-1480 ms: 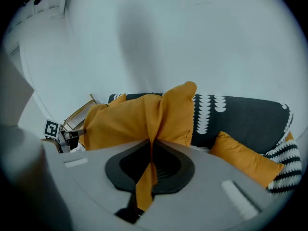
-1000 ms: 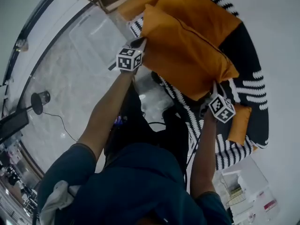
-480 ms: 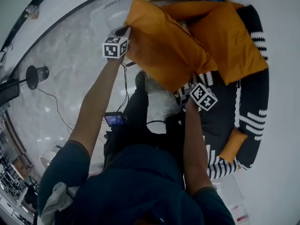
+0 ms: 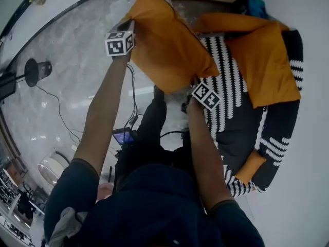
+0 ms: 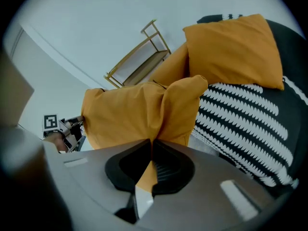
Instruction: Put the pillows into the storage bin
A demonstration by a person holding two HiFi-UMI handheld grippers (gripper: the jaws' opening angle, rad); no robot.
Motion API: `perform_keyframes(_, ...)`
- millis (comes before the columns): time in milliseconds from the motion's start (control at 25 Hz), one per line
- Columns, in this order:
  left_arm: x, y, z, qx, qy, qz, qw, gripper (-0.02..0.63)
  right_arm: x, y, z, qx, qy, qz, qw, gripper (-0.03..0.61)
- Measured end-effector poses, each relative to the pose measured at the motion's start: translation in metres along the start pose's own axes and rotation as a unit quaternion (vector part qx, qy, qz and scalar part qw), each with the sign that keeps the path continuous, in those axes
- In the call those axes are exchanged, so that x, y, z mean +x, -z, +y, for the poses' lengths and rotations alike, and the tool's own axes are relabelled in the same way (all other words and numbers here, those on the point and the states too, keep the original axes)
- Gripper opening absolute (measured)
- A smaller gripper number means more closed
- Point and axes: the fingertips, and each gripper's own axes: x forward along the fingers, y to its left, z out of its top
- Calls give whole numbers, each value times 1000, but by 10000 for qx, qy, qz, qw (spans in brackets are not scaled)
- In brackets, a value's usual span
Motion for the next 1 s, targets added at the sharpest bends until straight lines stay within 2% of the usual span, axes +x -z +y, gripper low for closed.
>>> perform_keyframes(240, 35, 1, 51, 387, -192, 243, 9988, 4, 81, 44, 27, 322, 13, 900, 9954, 18)
perform_keyframes(440, 59, 2, 86, 721, -257, 402, 9963, 5, 133, 78, 52, 354, -7, 1578, 9868, 17)
perform_keyframes(560, 74, 6, 101, 777, -315, 496, 9952, 5, 157, 92, 61, 364, -9, 1914, 9808, 17)
perform_keyframes(760, 93, 16, 110, 755, -395, 617, 9944, 5, 183, 105, 60, 420, 55, 2261, 9732, 17)
perform_keyframes(1000, 115, 22, 112, 767, -372, 743, 9936, 5, 199, 96, 53, 448, 222, 2268, 9727, 17)
